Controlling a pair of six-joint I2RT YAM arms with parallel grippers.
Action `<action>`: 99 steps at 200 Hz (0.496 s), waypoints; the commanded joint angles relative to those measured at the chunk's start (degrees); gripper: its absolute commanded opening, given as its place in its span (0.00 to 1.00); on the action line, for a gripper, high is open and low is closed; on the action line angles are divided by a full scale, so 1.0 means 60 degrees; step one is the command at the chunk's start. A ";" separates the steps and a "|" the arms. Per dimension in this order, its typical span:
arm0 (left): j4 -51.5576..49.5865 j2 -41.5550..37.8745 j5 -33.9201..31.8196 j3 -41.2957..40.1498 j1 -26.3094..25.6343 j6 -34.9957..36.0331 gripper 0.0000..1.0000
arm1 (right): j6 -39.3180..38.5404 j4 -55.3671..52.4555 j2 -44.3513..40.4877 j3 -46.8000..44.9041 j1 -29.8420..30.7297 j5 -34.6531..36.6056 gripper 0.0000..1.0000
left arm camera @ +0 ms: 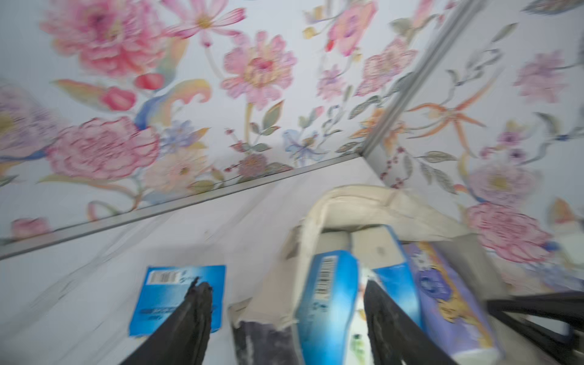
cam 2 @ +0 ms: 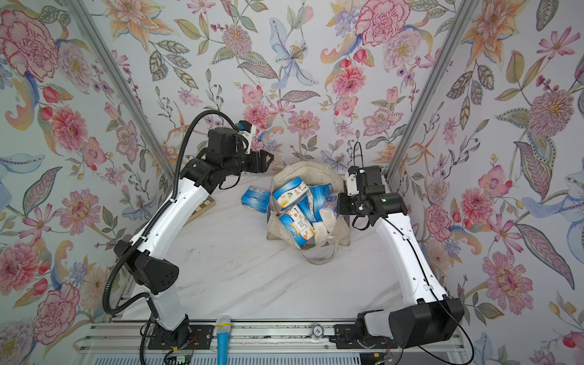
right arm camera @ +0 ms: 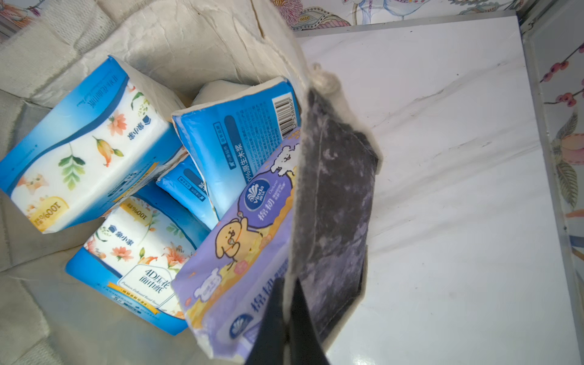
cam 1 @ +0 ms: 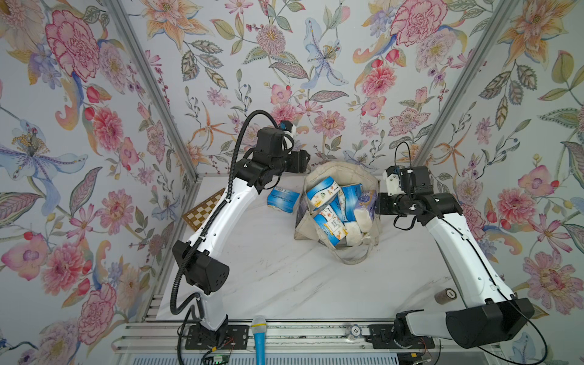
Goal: Put tissues into the canvas bag
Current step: Move the pack of facial tissues to the center of the board.
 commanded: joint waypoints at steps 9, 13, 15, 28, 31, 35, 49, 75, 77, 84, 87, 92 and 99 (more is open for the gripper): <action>-0.0285 0.0798 -0.1211 -0.1251 0.0623 0.0093 0.73 | 0.0006 0.1004 -0.0051 0.0424 0.0022 -0.0436 0.00; -0.0132 0.0934 -0.1199 -0.1326 0.0656 0.0074 0.72 | 0.0012 0.1019 -0.0042 0.0421 0.0015 -0.0449 0.00; -0.0060 0.1019 -0.1182 -0.1345 0.0670 0.0067 0.71 | 0.0019 0.1028 -0.0036 0.0418 0.0021 -0.0454 0.00; 0.0366 0.1603 -0.1070 -0.1252 0.0687 0.0081 0.70 | 0.0028 0.1015 0.0019 0.0445 0.0022 -0.0495 0.00; 0.0426 0.1749 -0.1065 -0.1185 0.0685 0.0074 0.70 | 0.0024 0.1025 0.0015 0.0448 0.0015 -0.0496 0.00; 0.0499 0.1971 -0.1019 -0.1078 0.0679 0.0069 0.70 | 0.0021 0.1030 0.0015 0.0447 0.0022 -0.0507 0.00; 0.0710 0.2722 -0.0961 -0.0626 0.0689 0.0061 0.69 | 0.0021 0.1016 0.0015 0.0476 0.0019 -0.0519 0.00; 0.1372 0.3652 -0.0986 -0.0222 0.0660 -0.0061 0.69 | -0.0021 0.1020 -0.0055 0.0450 -0.0018 -0.0496 0.00; 0.1444 0.3695 -0.0989 -0.0234 0.0656 -0.0087 0.69 | -0.0022 0.1017 -0.0057 0.0444 -0.0020 -0.0495 0.00; 0.1759 0.3779 -0.1008 -0.0337 0.0658 -0.0150 0.69 | -0.0037 0.1016 -0.0080 0.0419 -0.0054 -0.0495 0.00; 0.1882 0.3806 -0.1049 -0.0395 0.0645 -0.0178 0.69 | -0.0037 0.1016 -0.0087 0.0405 -0.0064 -0.0495 0.00; 0.2151 0.3830 -0.1155 -0.0517 0.0634 -0.0217 0.69 | -0.0041 0.1008 -0.0099 0.0389 -0.0079 -0.0512 0.00; 0.2530 0.3845 -0.1276 -0.0697 0.0601 -0.0207 0.69 | -0.0050 0.1032 -0.0116 0.0363 -0.0115 -0.0534 0.00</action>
